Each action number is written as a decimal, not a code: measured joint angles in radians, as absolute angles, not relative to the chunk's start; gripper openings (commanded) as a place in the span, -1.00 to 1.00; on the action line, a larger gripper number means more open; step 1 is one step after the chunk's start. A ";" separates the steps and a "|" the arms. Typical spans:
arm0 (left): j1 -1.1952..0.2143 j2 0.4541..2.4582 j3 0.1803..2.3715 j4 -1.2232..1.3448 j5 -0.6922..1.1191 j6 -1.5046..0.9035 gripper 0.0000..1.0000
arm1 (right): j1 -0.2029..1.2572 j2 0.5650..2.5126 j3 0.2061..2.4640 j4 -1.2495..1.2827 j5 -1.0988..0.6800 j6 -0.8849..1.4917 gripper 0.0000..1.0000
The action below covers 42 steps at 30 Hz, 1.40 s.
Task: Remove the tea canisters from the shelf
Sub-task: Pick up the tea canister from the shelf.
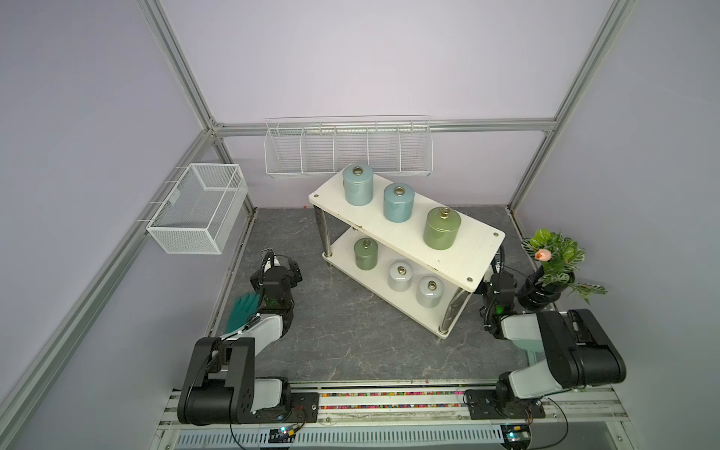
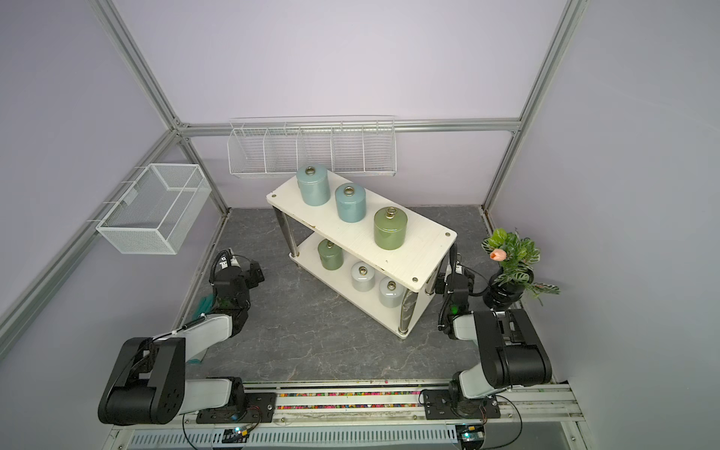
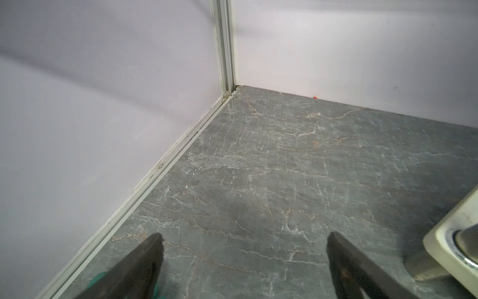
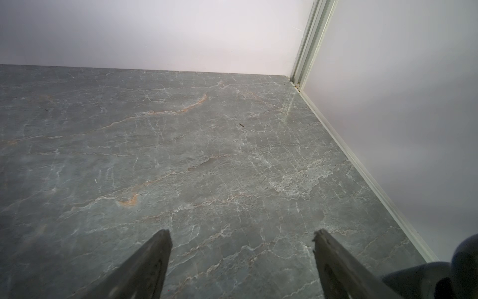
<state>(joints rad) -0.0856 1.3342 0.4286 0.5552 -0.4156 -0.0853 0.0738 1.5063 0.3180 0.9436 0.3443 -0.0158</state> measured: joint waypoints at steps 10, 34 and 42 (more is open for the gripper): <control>-0.085 1.340 0.464 0.482 -0.397 -0.096 0.99 | 0.072 1.506 0.332 0.921 0.342 -0.016 0.78; -0.086 1.295 0.549 0.275 -0.348 -0.191 0.99 | 0.136 0.897 0.522 -0.163 0.650 0.264 0.78; -0.086 1.262 0.600 0.183 -0.315 -0.203 0.99 | 0.143 0.799 0.586 -0.442 0.710 0.378 0.78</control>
<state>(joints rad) -0.0856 1.2621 0.6003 0.1829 -0.3149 -0.2031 0.1432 0.7990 0.5858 -0.4419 0.7105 0.3782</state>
